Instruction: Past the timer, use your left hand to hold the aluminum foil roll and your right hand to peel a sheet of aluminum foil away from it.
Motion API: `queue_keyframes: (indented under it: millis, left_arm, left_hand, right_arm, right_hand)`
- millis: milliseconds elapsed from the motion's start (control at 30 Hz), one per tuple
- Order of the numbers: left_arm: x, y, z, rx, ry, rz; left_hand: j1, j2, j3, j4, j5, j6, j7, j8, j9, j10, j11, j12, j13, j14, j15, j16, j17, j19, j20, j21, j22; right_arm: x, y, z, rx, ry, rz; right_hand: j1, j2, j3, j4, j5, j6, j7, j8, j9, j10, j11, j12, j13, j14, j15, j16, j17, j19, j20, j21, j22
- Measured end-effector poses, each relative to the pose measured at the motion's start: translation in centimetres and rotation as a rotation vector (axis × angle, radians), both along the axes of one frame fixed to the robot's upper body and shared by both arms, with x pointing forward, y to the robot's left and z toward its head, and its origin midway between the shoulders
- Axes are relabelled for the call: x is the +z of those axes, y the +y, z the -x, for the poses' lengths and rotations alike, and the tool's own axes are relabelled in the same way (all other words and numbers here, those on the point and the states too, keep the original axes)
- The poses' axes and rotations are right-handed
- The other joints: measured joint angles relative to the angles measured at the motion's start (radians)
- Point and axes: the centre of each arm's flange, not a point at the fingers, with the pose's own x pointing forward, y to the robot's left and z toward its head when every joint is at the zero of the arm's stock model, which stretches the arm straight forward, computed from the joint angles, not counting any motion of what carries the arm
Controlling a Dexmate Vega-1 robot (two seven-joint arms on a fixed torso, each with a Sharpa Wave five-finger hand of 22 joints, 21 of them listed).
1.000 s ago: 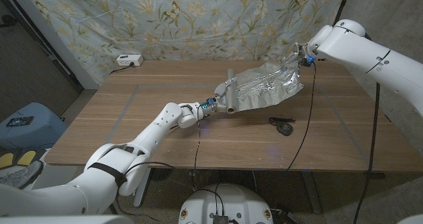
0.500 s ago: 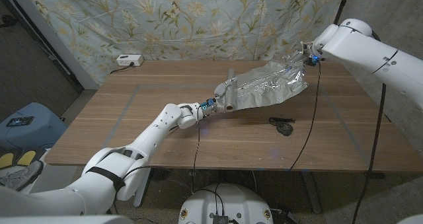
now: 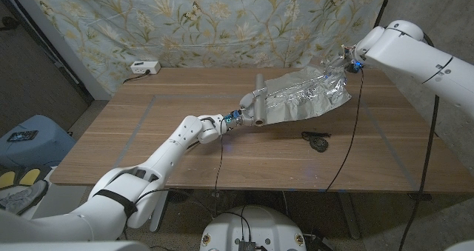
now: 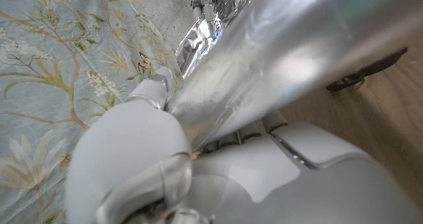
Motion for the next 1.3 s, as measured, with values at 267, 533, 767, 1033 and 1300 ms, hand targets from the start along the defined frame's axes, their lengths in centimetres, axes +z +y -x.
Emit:
queue_keyframes:
  millis: [267,533,767,1033,1300]
  left_arm:
    - [0.2,0.4,0.2,0.025,-0.009,-0.008]
    - [0.4,1.3,0.7,0.054,-0.024,-0.004]
    - [0.6,3.3,1.2,0.090,-0.053,-0.002]
    - [1.4,5.0,1.6,0.117,-0.089,0.007]
    - [1.8,5.9,1.7,0.127,-0.109,0.009]
  left_hand:
    - [0.036,0.005,0.009,0.004,0.003,0.035,-0.007,0.006,0.000,0.032,-0.014,0.010,0.001,0.024,-0.015,0.008,0.000,0.014,-0.008,0.004,0.000]
    - [0.039,0.009,0.012,0.007,0.003,0.043,-0.008,0.006,0.000,0.031,-0.014,0.010,0.001,0.024,-0.015,0.008,0.000,0.017,-0.011,0.004,0.000]
    - [0.040,0.009,0.012,0.007,0.003,0.043,-0.008,0.006,0.000,0.031,-0.014,0.010,0.001,0.024,-0.015,0.008,-0.005,0.017,-0.011,0.004,0.000]
    - [0.043,0.010,0.012,0.007,0.003,0.043,-0.008,0.006,0.000,0.031,-0.014,0.010,0.001,0.024,-0.015,0.008,-0.005,0.017,-0.011,0.004,0.000]
    - [0.044,0.010,0.016,0.011,0.007,0.043,-0.008,0.001,0.000,0.031,-0.014,0.010,0.002,0.024,-0.015,0.010,-0.005,0.017,-0.011,0.004,0.000]
  right_arm:
    - [-0.1,0.1,0.2,0.006,-0.012,-0.005]
    - [-0.1,0.6,0.4,0.020,-0.026,-0.005]
    - [0.1,1.9,0.9,0.044,-0.055,-0.003]
    - [0.3,3.5,1.2,0.069,-0.079,-0.003]
    - [0.7,4.5,1.4,0.088,-0.097,-0.005]
  right_hand:
    - [0.000,0.000,0.000,0.000,0.000,0.000,0.000,0.000,0.000,0.000,0.000,0.000,0.000,0.001,0.001,0.000,0.005,0.000,0.000,0.006,-0.004]
    - [0.000,0.000,0.000,0.000,-0.001,0.000,0.000,0.000,0.004,0.000,0.000,-0.001,0.000,0.001,0.001,-0.008,0.009,-0.004,-0.004,0.012,-0.005]
    - [0.000,0.000,0.000,0.000,-0.002,0.000,0.000,-0.008,0.005,0.000,0.000,-0.002,0.001,0.001,0.001,-0.015,0.009,-0.013,-0.002,0.018,-0.005]
    - [0.000,0.000,0.004,0.004,-0.005,0.000,0.000,-0.008,0.005,-0.002,0.002,-0.004,0.001,0.000,0.002,-0.016,0.014,-0.013,-0.002,0.023,-0.009]
    - [0.000,0.000,0.004,0.004,-0.006,-0.001,0.000,-0.016,0.005,-0.009,0.002,0.000,0.001,-0.006,0.000,-0.022,0.014,-0.020,0.005,0.030,-0.009]
